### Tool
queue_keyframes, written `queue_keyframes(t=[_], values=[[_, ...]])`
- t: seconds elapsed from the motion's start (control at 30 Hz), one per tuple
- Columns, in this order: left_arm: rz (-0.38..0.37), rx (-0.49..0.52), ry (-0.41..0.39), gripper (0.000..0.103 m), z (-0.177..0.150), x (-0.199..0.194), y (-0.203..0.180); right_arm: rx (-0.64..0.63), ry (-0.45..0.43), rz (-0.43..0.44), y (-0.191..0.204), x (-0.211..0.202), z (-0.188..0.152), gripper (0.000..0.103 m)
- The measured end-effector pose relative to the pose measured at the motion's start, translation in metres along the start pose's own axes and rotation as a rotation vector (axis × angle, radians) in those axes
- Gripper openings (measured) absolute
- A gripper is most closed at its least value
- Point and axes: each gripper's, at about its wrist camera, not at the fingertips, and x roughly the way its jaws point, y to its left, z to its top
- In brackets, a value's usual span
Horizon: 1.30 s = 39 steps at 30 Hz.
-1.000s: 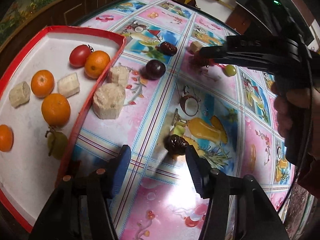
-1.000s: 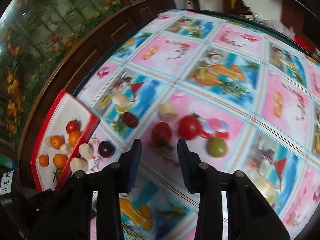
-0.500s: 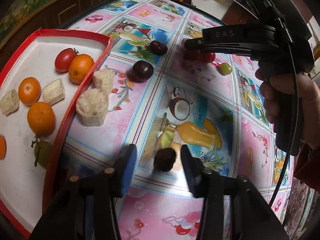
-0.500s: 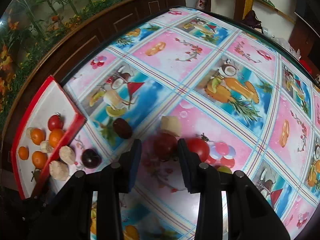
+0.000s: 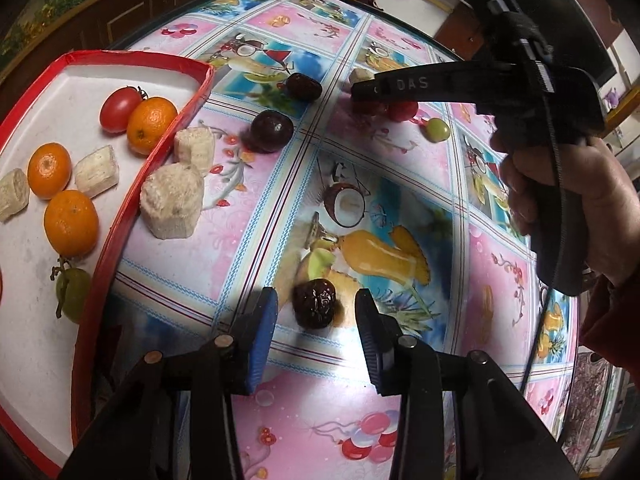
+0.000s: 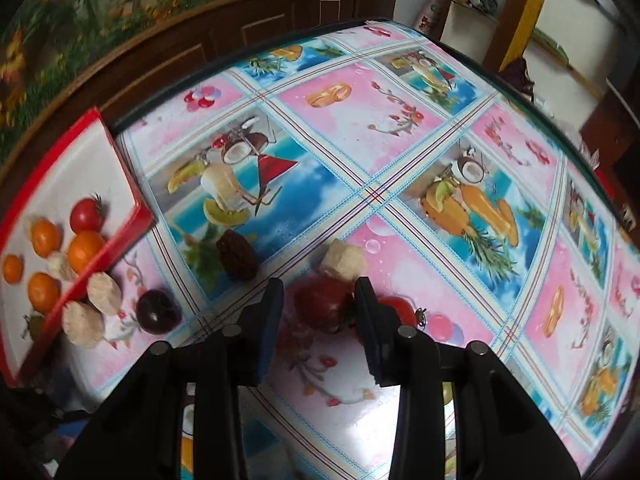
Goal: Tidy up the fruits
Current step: 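Grasp a dark date with the left tool while the right tool grasps a red tomato, then carry the date and tomato into the tray and open both tools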
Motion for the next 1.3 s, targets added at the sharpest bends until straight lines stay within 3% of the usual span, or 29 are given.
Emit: queue_keyframes(t=[0.13,0.2,0.23,0.37,0.63,1.3], values=[[0.042,0.047,-0.002,0.038,0.0,0.002,-0.007,0.018,-0.001,0.027,-0.001,-0.01,-0.009,0.031],[0.084,0.09,-0.002,0.017,0.001,0.005,-0.012,0.036,-0.01,0.04,0.001,-0.019,-0.014,0.031],[0.086,0.107,0.001,0.017,0.001,0.006,-0.014,0.051,-0.01,0.052,0.0,-0.022,-0.017,0.031],[0.106,0.173,0.008,0.016,0.001,0.007,-0.018,0.091,-0.016,0.077,0.002,-0.037,-0.031,0.031],[0.113,0.207,0.029,0.016,-0.008,-0.001,-0.017,0.161,-0.034,0.094,0.003,-0.065,-0.053,0.031],[0.153,0.28,-0.058,0.016,-0.018,-0.046,-0.007,0.192,-0.038,0.113,0.033,-0.089,-0.077,0.032]])
